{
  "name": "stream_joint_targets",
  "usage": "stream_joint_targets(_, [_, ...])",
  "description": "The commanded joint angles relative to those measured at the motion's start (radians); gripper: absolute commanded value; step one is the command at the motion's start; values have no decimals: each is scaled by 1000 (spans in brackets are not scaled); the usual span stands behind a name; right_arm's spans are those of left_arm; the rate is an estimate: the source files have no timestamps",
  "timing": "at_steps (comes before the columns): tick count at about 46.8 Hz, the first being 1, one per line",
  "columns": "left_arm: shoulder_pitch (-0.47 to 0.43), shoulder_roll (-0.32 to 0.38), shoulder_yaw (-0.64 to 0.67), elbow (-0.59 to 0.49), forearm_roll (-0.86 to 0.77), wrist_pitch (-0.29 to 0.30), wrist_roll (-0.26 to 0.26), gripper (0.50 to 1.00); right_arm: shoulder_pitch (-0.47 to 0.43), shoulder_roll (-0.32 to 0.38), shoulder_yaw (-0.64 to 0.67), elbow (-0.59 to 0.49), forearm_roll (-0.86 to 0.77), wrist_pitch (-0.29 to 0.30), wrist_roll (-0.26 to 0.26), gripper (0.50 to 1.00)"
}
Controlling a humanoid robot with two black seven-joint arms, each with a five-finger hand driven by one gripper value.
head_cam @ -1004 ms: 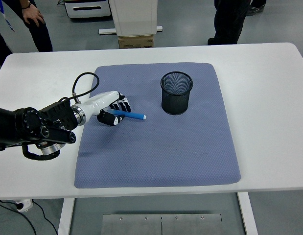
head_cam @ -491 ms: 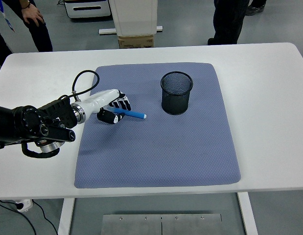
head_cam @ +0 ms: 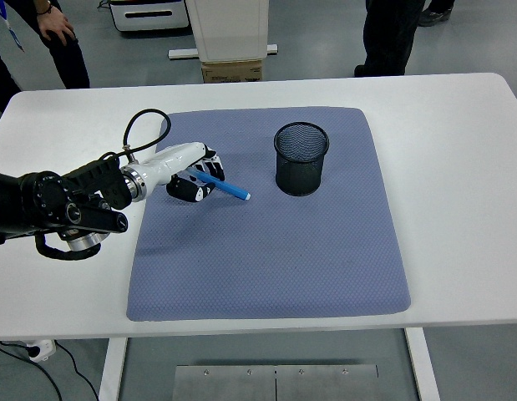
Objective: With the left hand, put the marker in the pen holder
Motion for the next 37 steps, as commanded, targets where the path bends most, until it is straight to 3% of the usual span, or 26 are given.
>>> stream_joint_targets(1, [-7,-1,2,0,0,0,0,500,0,0,0,0,0,0,1,1000])
stream_joint_targets(37, [-76,4,20,-1,21,0,0,500,0,0,0,0,0,0,0,1000])
